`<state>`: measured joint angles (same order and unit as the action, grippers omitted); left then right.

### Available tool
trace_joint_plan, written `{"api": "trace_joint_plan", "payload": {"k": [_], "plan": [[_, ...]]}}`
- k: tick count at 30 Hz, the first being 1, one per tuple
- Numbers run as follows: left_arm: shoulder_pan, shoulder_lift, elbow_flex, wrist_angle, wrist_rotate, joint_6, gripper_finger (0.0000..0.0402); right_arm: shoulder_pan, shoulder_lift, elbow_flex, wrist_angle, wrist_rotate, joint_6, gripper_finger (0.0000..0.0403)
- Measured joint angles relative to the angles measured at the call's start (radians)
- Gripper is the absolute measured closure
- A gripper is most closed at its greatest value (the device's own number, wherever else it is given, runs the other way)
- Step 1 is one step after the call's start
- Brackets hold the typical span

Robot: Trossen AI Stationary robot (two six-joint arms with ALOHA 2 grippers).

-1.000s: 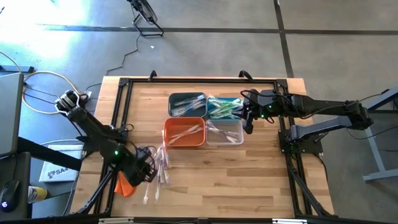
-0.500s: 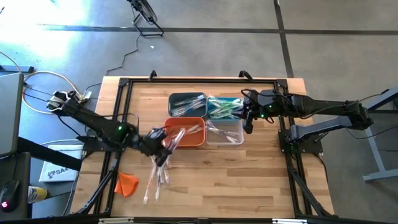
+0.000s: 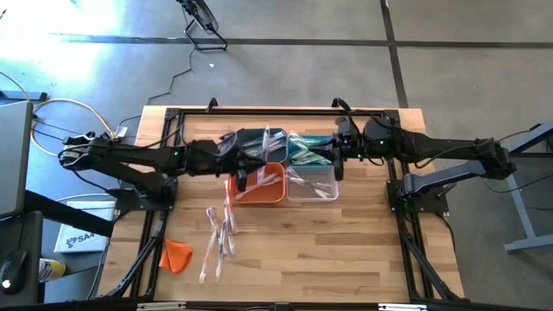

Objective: Pick & Place Toothbrushes
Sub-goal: Put the purple toothbrush into the transparent bin

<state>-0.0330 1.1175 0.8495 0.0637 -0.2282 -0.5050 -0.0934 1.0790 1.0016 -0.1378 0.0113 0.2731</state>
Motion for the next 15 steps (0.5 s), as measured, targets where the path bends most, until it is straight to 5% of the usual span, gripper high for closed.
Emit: {"api": "trace_joint_plan", "payload": {"k": [5, 15], "plan": [[0.043, 0.0, 0.001, 0.043, 0.085, 0.038, 0.0381, 0.0, 0.058, 0.0, 0.191, -0.048, 0.032, 0.0364], [0.039, 0.013, 0.0, 0.084, 0.088, 0.095, 0.0381, 0.002, 0.216, 0.0, 0.398, -0.051, 0.103, 0.0223]]}}
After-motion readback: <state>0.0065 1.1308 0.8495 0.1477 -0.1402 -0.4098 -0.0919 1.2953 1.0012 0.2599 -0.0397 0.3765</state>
